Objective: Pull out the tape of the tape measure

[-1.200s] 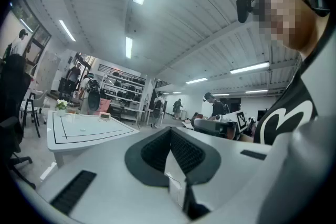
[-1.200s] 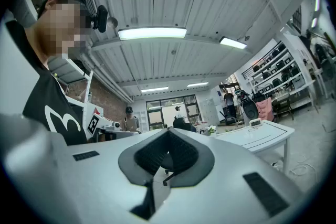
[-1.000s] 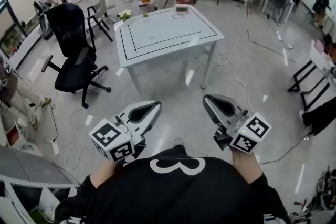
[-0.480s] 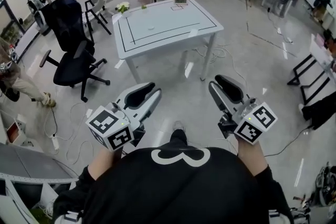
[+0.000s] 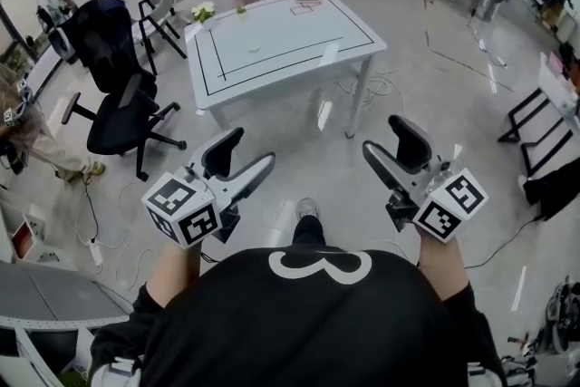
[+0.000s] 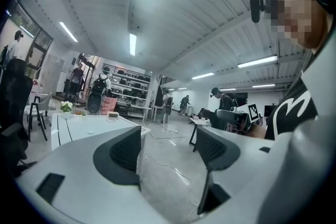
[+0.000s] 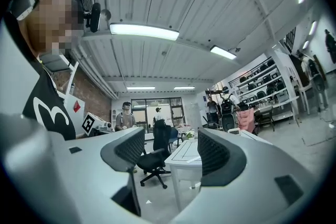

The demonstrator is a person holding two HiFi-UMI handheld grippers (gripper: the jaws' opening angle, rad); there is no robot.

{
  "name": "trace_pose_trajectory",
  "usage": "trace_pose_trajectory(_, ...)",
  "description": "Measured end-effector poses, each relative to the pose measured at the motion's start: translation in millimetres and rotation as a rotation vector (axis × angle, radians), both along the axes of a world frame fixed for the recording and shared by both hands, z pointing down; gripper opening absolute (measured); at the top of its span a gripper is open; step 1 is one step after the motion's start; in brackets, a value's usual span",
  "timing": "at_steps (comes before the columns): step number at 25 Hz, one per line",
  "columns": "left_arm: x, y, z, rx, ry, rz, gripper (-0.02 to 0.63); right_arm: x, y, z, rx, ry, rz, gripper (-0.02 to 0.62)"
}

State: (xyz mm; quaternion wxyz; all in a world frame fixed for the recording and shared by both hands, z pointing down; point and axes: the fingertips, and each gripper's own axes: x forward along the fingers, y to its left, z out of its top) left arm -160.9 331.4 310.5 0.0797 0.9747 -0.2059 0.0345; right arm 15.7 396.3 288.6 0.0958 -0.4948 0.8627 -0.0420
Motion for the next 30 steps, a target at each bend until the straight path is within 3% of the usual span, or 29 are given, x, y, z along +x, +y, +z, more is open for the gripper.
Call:
trace_pose_trajectory(5,24,-63,9,0.013,-0.012,-0.024,0.339,19,-55,12,-0.025,0.018,0.005,0.324)
trace_pose_trajectory(12,54,-168,36,-0.048,-0.022,-0.094,0.359,44,-153,45,-0.145,0.018,-0.027,0.342)
trace_pose_trajectory(22,106,-314,62,-0.074,-0.059,-0.114,0.36,86,-305,75,-0.226,0.038,-0.074,0.359)
trace_pose_trajectory(30,104,-376,88,-0.117,-0.119,-0.179,0.36,72,-371,87,-0.257,0.079,-0.159,0.364)
